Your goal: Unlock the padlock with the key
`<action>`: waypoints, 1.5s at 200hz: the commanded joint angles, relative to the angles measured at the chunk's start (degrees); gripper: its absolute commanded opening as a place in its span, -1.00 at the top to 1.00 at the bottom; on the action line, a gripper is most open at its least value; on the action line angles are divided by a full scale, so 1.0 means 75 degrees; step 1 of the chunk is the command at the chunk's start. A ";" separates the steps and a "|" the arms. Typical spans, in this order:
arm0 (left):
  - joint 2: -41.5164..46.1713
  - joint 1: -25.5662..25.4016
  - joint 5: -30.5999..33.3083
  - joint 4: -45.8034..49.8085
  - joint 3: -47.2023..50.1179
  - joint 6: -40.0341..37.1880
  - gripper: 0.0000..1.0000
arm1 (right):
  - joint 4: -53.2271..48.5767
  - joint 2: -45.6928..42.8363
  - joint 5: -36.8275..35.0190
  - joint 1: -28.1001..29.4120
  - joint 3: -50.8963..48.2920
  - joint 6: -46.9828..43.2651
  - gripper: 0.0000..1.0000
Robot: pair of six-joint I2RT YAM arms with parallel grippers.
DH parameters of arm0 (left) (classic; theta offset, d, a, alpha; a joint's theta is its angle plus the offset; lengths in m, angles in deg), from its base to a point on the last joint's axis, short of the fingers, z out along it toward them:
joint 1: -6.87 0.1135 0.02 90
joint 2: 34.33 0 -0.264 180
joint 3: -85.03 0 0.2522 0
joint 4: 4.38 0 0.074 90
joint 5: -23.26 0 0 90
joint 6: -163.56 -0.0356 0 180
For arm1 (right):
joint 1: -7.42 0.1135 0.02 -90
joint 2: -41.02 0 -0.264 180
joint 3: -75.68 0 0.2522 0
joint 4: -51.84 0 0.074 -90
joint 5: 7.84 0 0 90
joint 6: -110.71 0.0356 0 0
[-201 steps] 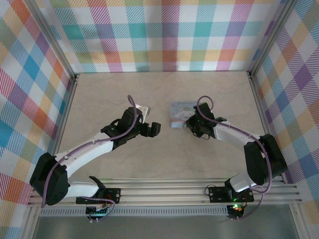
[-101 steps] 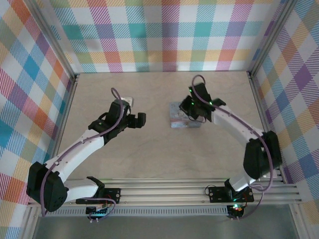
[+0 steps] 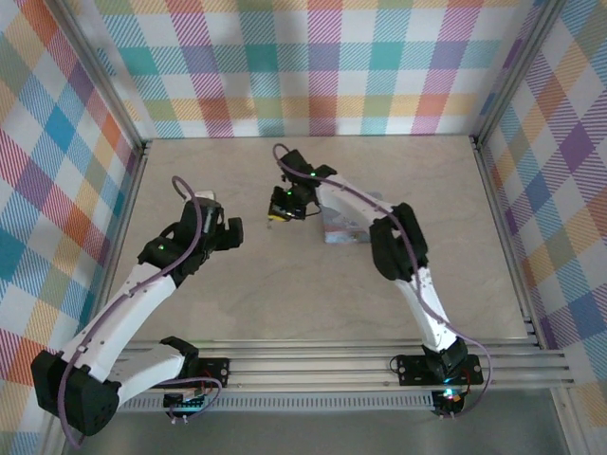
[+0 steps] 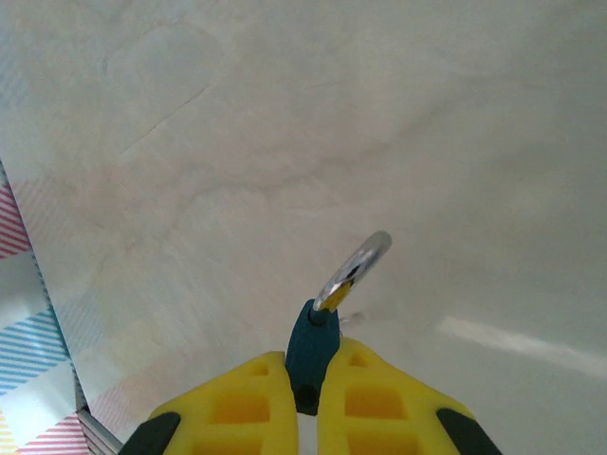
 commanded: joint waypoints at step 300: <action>-0.1947 0.2028 -0.1477 -0.6384 0.2484 -0.1715 -1.00 | 0.7467 -0.9309 -0.5425 -0.3704 -1.2272 -0.5925 -0.99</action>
